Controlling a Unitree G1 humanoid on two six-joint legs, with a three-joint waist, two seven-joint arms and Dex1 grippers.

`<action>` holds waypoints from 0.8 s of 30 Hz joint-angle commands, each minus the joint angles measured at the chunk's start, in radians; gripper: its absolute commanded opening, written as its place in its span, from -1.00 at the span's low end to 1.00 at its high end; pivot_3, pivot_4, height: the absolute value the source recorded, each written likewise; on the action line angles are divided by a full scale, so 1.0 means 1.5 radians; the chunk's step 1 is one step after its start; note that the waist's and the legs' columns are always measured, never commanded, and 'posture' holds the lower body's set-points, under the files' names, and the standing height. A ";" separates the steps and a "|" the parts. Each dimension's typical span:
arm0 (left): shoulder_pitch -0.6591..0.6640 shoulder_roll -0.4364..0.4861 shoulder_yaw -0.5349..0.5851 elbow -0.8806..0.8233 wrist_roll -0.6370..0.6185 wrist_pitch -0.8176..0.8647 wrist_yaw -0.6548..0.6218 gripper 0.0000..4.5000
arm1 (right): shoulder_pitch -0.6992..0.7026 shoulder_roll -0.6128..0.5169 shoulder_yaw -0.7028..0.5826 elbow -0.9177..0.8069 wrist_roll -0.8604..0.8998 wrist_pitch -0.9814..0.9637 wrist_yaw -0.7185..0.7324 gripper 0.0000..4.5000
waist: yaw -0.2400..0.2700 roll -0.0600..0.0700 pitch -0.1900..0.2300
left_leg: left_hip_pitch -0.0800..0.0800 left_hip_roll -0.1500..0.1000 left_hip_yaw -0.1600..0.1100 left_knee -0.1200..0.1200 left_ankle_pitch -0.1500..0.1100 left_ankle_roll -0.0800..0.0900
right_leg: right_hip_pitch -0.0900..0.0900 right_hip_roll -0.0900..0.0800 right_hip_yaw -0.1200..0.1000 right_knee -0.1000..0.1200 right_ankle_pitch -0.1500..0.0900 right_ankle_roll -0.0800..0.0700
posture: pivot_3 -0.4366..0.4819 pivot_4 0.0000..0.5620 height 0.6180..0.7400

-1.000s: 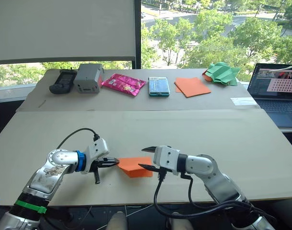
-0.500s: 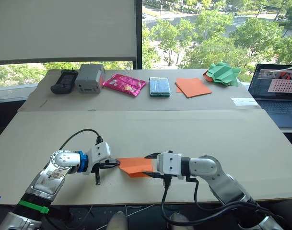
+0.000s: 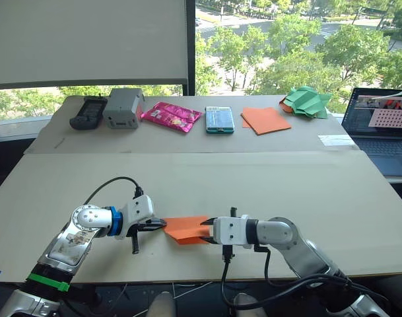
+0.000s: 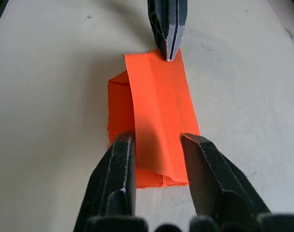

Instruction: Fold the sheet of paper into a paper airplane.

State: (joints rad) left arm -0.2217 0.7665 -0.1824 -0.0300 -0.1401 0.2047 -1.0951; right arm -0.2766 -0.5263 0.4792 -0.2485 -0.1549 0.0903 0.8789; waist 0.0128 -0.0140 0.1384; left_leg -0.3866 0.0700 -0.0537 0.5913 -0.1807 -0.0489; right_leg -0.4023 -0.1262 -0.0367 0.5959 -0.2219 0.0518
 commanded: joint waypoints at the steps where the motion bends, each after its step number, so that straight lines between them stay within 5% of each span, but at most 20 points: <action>1: -0.004 0.004 -0.008 0.000 0.016 -0.013 -0.004 -1.00 | -0.022 0.010 -0.004 -0.005 0.008 -0.020 0.006 -0.94 | 0.000 0.000 0.000 | 0.000 0.000 0.000 0.000 0.000 0.000 | 0.000 0.000 0.000 0.000 0.000 0.000 | -0.05 -0.47 0.44; 24: 0.012 0.014 0.001 -0.020 0.024 -0.023 -0.004 -1.00 | -0.096 0.089 0.015 0.108 0.010 0.152 0.035 -0.99 | -0.005 0.000 -0.001 | 0.002 0.000 0.000 0.000 0.001 0.001 | 0.000 0.000 0.000 0.003 0.000 0.000 | -0.05 -0.47 0.44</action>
State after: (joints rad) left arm -0.2148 0.7766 -0.1807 -0.0354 -0.1144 0.1736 -1.1005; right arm -0.4124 -0.3969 0.4955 -0.0900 -0.1354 0.3099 0.9377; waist 0.0052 -0.0134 0.1375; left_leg -0.3837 0.0701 -0.0540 0.5911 -0.1797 -0.0472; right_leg -0.4025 -0.1261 -0.0365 0.6014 -0.2220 0.0517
